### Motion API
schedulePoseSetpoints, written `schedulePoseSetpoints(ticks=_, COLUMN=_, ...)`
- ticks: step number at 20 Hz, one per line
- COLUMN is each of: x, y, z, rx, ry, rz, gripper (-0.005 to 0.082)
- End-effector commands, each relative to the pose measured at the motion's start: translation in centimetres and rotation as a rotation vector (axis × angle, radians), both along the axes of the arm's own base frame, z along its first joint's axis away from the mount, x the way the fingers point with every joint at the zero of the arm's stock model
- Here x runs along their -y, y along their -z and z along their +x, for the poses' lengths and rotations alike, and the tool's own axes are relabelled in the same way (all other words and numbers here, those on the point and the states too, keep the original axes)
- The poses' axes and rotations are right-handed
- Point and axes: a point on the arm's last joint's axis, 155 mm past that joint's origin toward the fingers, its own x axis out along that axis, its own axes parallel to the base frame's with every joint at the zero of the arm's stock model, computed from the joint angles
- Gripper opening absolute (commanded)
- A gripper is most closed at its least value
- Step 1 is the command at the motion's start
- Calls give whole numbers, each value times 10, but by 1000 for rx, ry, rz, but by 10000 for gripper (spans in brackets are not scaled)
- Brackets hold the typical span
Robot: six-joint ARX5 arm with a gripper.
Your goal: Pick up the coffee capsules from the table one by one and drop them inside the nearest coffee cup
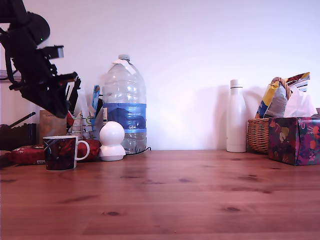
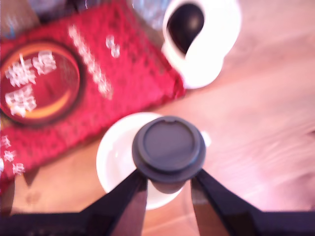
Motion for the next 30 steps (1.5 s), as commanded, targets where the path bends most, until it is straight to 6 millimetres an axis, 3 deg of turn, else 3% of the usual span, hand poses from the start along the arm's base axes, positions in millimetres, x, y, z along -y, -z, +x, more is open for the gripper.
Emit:
schedulePoseSetpoints(ticks=1, x=2, y=17, z=5, rx=-33, ry=1, rz=18, gripper=144)
schedulePoseSetpoints(ticks=5, x=0, y=41, z=4, rx=-92, ry=-6, rz=40, gripper=145)
schedulePoseSetpoints(ticks=8, x=-6, y=47, z=5, rx=-102, ry=-23, rz=66, gripper=144)
schedulePoseSetpoints(ticks=20, x=-6, y=46, z=8, rx=-89, ry=-24, rz=65, gripper=149)
schedulePoseSetpoints(ticks=21, x=-5, y=45, z=9, rx=-84, ry=-22, rz=63, gripper=191)
schedulePoseSetpoints(ticks=22, x=-3, y=44, z=9, rx=-82, ry=-14, rz=53, gripper=345)
schedulePoseSetpoints(ticks=23, x=-2, y=44, z=8, rx=-85, ry=-20, rz=44, gripper=577)
schedulePoseSetpoints(ticks=24, x=-3, y=45, z=8, rx=-84, ry=-15, rz=51, gripper=740)
schedulePoseSetpoints(ticks=25, x=-2, y=45, z=8, rx=-86, ry=-12, rz=51, gripper=797)
schedulePoseSetpoints(ticks=30, x=-1, y=44, z=7, rx=-88, ry=-9, rz=46, gripper=780)
